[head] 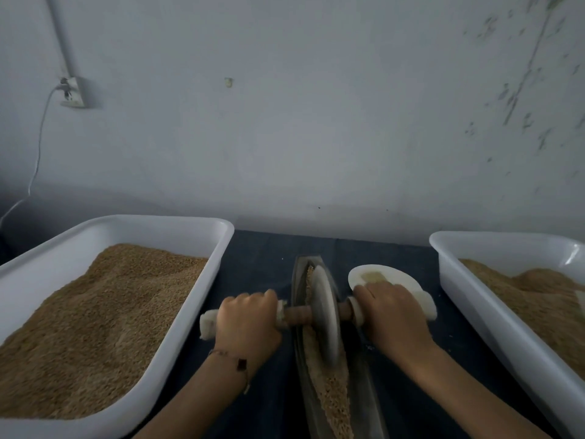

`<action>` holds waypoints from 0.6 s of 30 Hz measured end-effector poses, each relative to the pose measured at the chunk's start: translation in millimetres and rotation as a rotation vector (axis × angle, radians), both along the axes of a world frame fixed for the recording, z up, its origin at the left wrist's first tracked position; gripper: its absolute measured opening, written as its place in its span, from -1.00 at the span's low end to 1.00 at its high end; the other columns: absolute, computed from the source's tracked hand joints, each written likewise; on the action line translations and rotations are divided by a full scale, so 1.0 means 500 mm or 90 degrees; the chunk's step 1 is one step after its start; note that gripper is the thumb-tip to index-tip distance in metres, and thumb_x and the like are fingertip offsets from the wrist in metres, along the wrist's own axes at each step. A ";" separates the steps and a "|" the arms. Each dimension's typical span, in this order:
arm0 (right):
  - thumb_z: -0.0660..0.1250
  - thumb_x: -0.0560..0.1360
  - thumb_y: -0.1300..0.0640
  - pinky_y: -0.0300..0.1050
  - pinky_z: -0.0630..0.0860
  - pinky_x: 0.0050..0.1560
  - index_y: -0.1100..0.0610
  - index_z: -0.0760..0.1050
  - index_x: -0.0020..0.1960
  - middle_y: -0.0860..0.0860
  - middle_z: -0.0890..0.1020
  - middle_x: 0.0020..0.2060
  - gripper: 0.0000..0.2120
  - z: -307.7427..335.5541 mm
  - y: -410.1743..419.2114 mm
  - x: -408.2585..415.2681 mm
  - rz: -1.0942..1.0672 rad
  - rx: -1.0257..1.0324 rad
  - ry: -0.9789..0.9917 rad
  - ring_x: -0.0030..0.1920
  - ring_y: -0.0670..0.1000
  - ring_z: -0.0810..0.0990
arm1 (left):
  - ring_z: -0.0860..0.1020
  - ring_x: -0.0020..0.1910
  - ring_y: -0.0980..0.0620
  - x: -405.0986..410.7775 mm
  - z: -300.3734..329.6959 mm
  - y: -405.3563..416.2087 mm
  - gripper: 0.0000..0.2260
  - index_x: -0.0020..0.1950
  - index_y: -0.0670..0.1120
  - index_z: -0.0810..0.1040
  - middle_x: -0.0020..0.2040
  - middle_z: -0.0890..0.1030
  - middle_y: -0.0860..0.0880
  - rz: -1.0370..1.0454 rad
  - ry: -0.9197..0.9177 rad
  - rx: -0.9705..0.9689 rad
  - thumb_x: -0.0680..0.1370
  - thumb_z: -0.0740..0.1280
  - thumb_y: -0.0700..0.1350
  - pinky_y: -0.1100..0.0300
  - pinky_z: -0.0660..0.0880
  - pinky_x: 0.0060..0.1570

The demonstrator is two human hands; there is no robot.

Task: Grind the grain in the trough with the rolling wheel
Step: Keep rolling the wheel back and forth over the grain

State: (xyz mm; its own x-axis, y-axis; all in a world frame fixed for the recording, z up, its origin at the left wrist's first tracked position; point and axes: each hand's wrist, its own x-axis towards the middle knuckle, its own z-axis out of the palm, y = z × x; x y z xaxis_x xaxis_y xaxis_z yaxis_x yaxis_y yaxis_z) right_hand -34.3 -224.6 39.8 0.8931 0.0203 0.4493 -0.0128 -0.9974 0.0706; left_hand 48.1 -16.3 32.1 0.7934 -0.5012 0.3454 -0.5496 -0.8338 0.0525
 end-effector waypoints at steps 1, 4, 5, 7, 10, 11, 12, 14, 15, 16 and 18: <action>0.62 0.00 0.23 -0.11 0.45 -0.39 0.04 0.50 -0.27 -0.03 0.58 -0.38 -0.60 0.006 0.009 -0.028 0.010 0.012 0.006 -0.38 0.01 0.55 | 0.39 -0.25 0.14 -0.022 0.008 0.009 -0.85 -0.16 0.09 0.28 -0.24 0.41 0.14 -0.008 0.020 0.017 0.53 0.22 0.07 0.23 0.29 -0.18; 0.48 0.26 0.17 -0.18 0.34 -0.21 -0.06 0.46 -0.15 -0.11 0.58 -0.21 -0.73 0.023 0.032 -0.103 -0.019 0.035 0.125 -0.19 -0.05 0.55 | 0.50 -0.11 0.09 -0.088 0.029 0.041 -0.86 -0.13 0.10 0.25 -0.14 0.49 0.12 -0.028 0.068 0.064 0.52 0.21 0.07 0.19 0.26 -0.17; 0.36 0.39 0.11 -0.19 0.30 -0.11 -0.12 0.42 -0.02 -0.17 0.54 -0.07 -0.77 0.024 0.029 -0.121 -0.012 0.029 0.161 -0.04 -0.09 0.51 | 0.52 -0.05 0.08 -0.110 0.038 0.049 -0.83 -0.14 0.09 0.23 -0.09 0.52 0.12 -0.039 0.051 0.071 0.50 0.22 0.08 0.18 0.25 -0.17; 0.18 0.54 0.02 -0.26 0.19 -0.03 -0.20 0.29 0.21 -0.25 0.42 0.15 -0.73 0.027 0.018 -0.149 0.012 0.029 0.218 0.14 -0.16 0.38 | 0.55 -0.13 0.10 -0.144 0.060 0.060 -0.69 -0.21 0.09 0.20 -0.16 0.55 0.11 -0.081 -0.022 0.069 0.39 0.34 0.12 0.22 0.25 -0.26; 0.10 0.60 -0.07 -0.43 0.12 -0.07 -0.21 0.20 0.33 -0.27 0.35 0.25 -0.68 0.038 0.001 -0.151 0.026 0.011 0.317 0.22 -0.23 0.32 | 0.50 -0.47 0.15 -0.155 0.067 0.070 -0.47 -0.38 0.08 0.16 -0.46 0.47 0.12 -0.122 -0.034 0.055 0.04 0.53 0.13 0.36 0.06 -0.44; 0.12 0.58 -0.08 -0.47 0.14 -0.10 -0.24 0.22 0.28 -0.29 0.37 0.19 -0.72 0.036 0.001 -0.149 0.017 0.010 0.320 0.17 -0.23 0.34 | 0.45 -0.56 0.15 -0.152 0.064 0.070 -0.45 -0.41 0.08 0.18 -0.54 0.42 0.11 -0.130 -0.032 0.040 -0.07 0.54 0.10 0.35 0.07 -0.48; 0.15 0.56 -0.07 -0.43 0.16 -0.14 -0.26 0.25 0.19 -0.30 0.39 0.10 -0.77 0.033 0.005 -0.145 -0.001 0.020 0.303 0.10 -0.23 0.35 | 0.42 -0.60 0.14 -0.148 0.056 0.068 -0.45 -0.41 0.09 0.20 -0.57 0.41 0.10 -0.133 -0.017 0.041 -0.10 0.54 0.08 0.31 0.12 -0.50; 0.21 0.51 -0.03 -0.30 0.17 -0.18 -0.22 0.27 -0.02 -0.23 0.42 -0.06 -0.87 0.017 0.013 -0.127 -0.040 0.022 0.243 -0.07 -0.20 0.35 | 0.50 -0.44 0.13 -0.127 0.035 0.059 -0.56 -0.32 0.09 0.24 -0.43 0.50 0.09 -0.111 0.042 0.063 0.13 0.51 0.09 0.24 0.24 -0.38; 0.23 0.49 0.00 -0.26 0.20 -0.20 -0.19 0.26 -0.10 -0.20 0.44 -0.12 -0.86 0.010 0.011 -0.109 -0.060 0.024 0.216 -0.15 -0.19 0.34 | 0.52 -0.29 0.12 -0.111 0.032 0.047 -0.67 -0.24 0.09 0.25 -0.28 0.54 0.09 -0.074 0.037 0.059 0.31 0.42 0.09 0.22 0.26 -0.28; 0.24 0.48 0.03 -0.25 0.22 -0.22 -0.17 0.25 -0.15 -0.17 0.46 -0.15 -0.83 0.000 0.007 -0.086 -0.077 0.026 0.190 -0.19 -0.17 0.34 | 0.51 -0.18 0.11 -0.091 0.019 0.036 -0.78 -0.17 0.10 0.24 -0.16 0.55 0.11 -0.043 0.015 0.053 0.44 0.31 0.06 0.20 0.25 -0.21; 0.26 0.48 0.06 -0.21 0.29 -0.20 -0.12 0.31 -0.13 -0.13 0.53 -0.12 -0.87 -0.014 -0.009 -0.026 -0.083 0.020 0.134 -0.16 -0.10 0.45 | 0.45 -0.14 0.12 -0.048 0.005 0.012 -0.86 -0.12 0.10 0.24 -0.09 0.52 0.13 0.008 -0.024 0.051 0.52 0.22 0.01 0.21 0.24 -0.16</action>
State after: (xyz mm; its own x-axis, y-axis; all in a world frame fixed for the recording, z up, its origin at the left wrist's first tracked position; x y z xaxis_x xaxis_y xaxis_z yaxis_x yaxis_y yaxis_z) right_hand -47.4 -229.2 32.6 0.9611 -0.1122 0.2522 -0.1298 -0.9901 0.0541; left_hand 23.9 -10.3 34.4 0.7872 -0.5181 0.3345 -0.5392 -0.8415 -0.0346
